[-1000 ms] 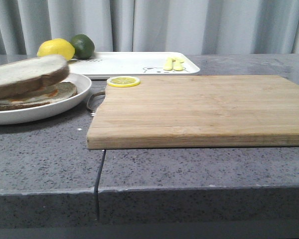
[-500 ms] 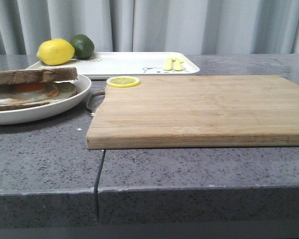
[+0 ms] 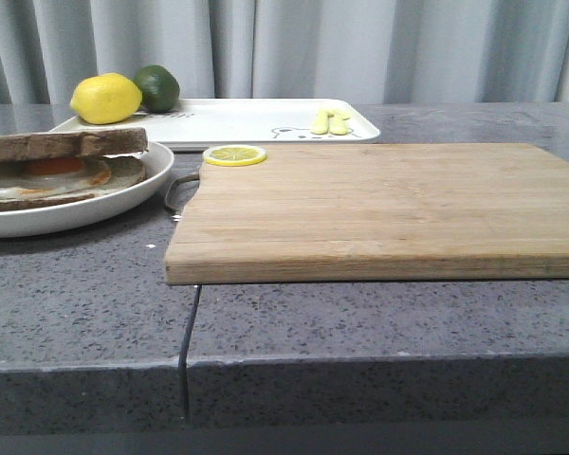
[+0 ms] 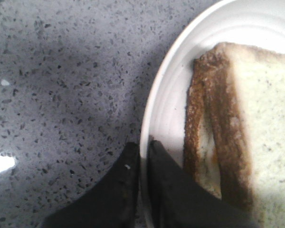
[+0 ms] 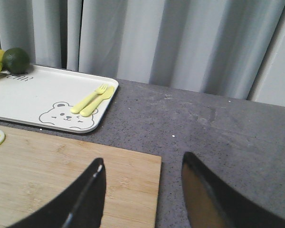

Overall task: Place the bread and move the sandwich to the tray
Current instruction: 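Lift the plate with the left gripper and carry it toward the tray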

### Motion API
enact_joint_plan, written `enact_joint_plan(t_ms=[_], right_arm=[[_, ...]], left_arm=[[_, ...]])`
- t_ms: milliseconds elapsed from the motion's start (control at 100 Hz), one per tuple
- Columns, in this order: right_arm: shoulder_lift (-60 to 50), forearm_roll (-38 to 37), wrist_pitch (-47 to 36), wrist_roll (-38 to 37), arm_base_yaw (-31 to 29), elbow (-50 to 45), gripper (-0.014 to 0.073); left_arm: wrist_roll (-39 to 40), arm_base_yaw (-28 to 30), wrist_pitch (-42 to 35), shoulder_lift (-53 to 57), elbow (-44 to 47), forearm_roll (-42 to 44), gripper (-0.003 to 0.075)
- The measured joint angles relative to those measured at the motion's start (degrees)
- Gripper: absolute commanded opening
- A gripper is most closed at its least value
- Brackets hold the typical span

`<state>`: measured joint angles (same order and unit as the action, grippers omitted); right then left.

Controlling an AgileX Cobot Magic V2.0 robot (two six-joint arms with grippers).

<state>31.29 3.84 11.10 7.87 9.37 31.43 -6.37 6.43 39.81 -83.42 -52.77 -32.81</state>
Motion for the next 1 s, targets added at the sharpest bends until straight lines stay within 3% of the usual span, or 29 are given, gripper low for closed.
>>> enact_joint_plan(t_ms=[560,1000], right_arm=[[0.00,0.00,0.00,0.00,0.00,0.00,0.0383],[0.00,0.00,0.00,0.00,0.00,0.00,0.0383]], left_arm=[[-0.36,0.69,1.82,7.08,-0.82,-5.54,-0.0019],[-0.50,2.47,0.49,12.50,-5.25,-16.99,-0.0019]])
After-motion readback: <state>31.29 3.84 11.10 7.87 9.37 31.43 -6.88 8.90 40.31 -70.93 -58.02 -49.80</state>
